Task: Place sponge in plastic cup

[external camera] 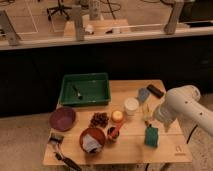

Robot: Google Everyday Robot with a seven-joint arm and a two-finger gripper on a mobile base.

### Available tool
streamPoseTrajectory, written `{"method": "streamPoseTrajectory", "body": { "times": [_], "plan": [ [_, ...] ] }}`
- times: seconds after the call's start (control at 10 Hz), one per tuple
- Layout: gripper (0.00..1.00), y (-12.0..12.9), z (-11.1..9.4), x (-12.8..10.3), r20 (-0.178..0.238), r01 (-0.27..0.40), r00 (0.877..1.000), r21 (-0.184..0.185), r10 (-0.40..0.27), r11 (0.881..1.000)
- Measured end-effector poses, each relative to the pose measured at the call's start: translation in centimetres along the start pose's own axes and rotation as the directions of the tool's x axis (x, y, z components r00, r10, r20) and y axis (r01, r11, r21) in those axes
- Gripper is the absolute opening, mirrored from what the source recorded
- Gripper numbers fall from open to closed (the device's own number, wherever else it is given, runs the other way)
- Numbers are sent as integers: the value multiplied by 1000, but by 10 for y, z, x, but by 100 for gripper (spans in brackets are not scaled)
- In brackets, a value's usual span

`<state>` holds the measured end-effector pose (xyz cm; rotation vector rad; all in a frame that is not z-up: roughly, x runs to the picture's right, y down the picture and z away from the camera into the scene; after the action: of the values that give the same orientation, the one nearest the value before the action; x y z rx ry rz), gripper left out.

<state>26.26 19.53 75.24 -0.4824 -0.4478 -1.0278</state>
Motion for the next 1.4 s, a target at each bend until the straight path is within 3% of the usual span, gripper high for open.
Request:
{"method": "streamPoseTrajectory", "body": {
  "times": [0.6, 0.9, 1.2, 1.4],
  "plan": [
    [80, 16, 52, -16, -25, 14, 1000, -113, -17, 993],
    [79, 17, 69, -22, -14, 13, 1000, -144, -15, 989],
    [55, 18, 85, -26, 7, 0, 1000, -174, 2, 985],
    [39, 20, 88, -25, 13, -20, 1000, -174, 23, 985]
  ]
}}
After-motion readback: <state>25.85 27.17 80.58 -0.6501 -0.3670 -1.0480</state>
